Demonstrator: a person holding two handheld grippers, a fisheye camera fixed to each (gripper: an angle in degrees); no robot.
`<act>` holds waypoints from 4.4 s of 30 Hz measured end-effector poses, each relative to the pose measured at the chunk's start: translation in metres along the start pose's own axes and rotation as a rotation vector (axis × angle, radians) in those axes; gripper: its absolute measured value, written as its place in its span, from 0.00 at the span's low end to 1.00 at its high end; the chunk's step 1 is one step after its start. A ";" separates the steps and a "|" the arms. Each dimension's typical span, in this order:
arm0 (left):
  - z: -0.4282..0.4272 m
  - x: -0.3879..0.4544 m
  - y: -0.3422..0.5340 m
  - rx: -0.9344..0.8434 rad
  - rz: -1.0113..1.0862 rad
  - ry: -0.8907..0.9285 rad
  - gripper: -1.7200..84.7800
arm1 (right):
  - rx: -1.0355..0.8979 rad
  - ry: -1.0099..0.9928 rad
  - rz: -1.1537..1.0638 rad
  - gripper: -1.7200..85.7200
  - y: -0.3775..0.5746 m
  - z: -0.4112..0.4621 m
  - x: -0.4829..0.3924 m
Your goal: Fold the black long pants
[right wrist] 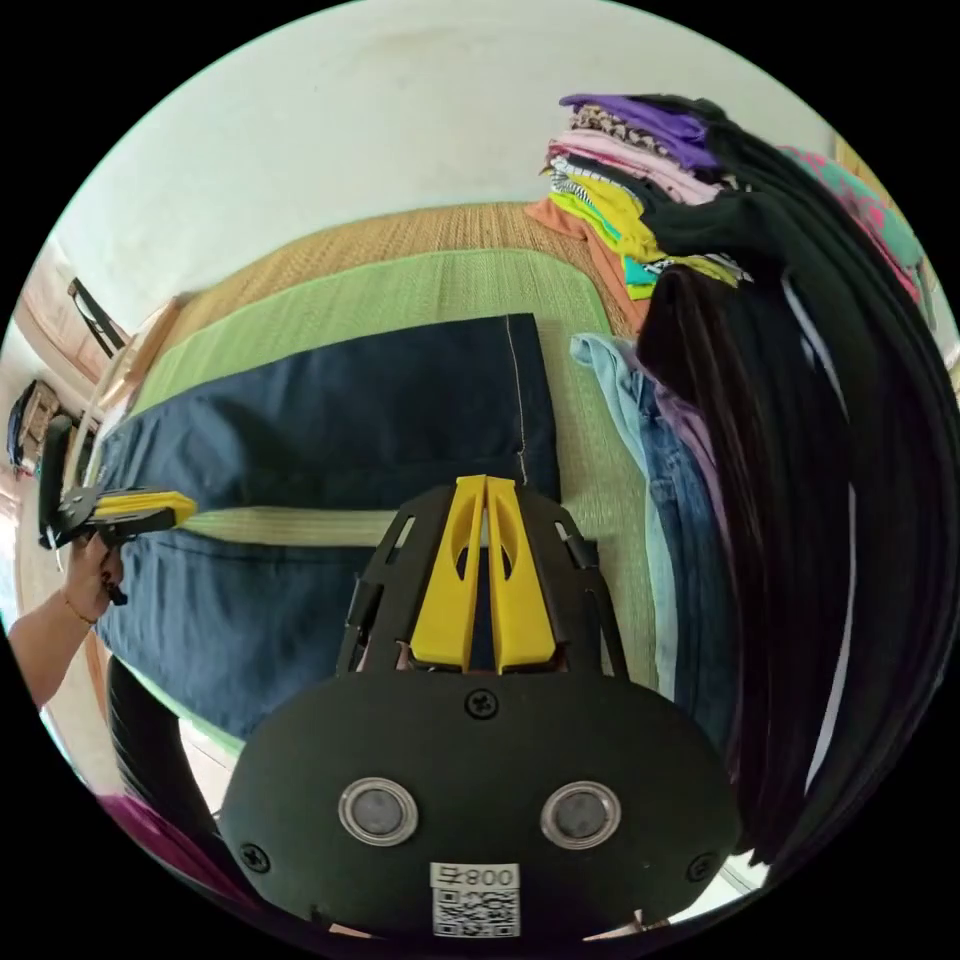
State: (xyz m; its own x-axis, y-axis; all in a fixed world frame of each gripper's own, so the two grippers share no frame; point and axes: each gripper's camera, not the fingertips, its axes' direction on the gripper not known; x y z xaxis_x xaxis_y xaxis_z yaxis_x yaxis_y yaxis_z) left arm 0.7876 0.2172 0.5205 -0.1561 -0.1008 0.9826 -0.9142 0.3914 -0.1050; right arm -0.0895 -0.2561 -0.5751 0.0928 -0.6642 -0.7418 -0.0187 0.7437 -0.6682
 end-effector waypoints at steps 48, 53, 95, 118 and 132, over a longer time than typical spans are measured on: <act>-0.389 -0.541 0.804 0.312 -0.752 0.003 0.02 | -0.250 -0.149 -0.585 0.02 -0.044 0.044 -0.655; -0.439 -0.581 0.855 0.453 -0.746 -0.057 0.02 | -0.150 -0.180 -0.594 0.04 -0.054 0.008 -0.721; -0.531 -0.743 1.028 0.673 -0.715 -0.068 0.02 | -0.067 -0.355 -1.262 0.04 0.030 0.038 -1.286; -0.478 -0.780 1.003 0.428 -0.649 -0.171 0.02 | -0.137 -0.416 -1.025 0.02 0.003 0.093 -1.189; -0.447 -0.812 0.966 0.391 -0.660 -0.078 0.02 | -0.156 -0.495 -0.948 0.02 -0.015 0.135 -1.152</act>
State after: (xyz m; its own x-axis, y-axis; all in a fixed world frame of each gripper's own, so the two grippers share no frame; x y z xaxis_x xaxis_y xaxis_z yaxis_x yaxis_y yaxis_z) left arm 0.1987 1.0860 -0.3104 0.4552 -0.2704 0.8483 -0.8903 -0.1228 0.4386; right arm -0.0616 0.5082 0.2972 0.5274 -0.8338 0.1632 0.1487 -0.0985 -0.9840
